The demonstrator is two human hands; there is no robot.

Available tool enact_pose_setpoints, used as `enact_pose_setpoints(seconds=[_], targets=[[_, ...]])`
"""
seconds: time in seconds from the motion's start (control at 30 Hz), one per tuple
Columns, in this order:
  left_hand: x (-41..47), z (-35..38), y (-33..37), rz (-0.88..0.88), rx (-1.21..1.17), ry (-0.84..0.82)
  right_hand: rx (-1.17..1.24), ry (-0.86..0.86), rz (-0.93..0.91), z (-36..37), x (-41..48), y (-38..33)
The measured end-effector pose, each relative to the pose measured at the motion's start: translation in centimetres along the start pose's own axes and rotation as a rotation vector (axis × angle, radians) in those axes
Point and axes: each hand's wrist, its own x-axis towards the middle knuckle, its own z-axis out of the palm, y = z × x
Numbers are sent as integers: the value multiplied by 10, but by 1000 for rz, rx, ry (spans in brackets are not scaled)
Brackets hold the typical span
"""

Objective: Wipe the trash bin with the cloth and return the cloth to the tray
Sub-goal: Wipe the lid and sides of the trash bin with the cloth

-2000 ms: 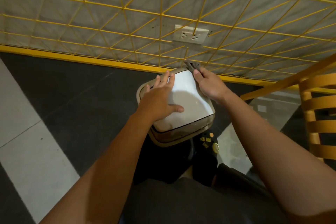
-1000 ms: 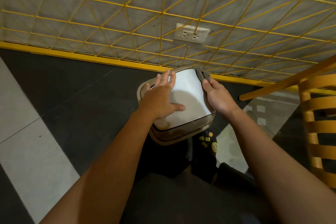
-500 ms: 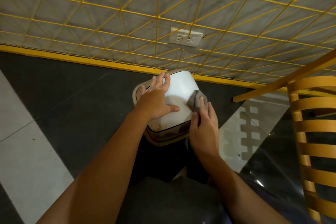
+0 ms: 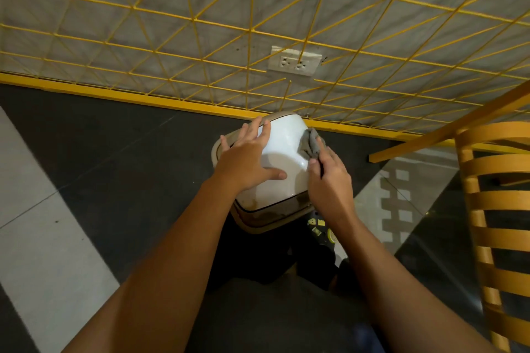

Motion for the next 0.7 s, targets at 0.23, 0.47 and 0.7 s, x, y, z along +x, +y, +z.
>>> enact_pose_setpoints(seconds=[0.23,0.47,0.7], targets=[[5,-8,5,-2,78,-27,-217,138,-102,16,-42,3],[3,-16,8,0,124,-42,-221,219,-185,38,-87,7],[4,-26,-5,-76,-81,-74,-60,198,-191,36,-71,11]])
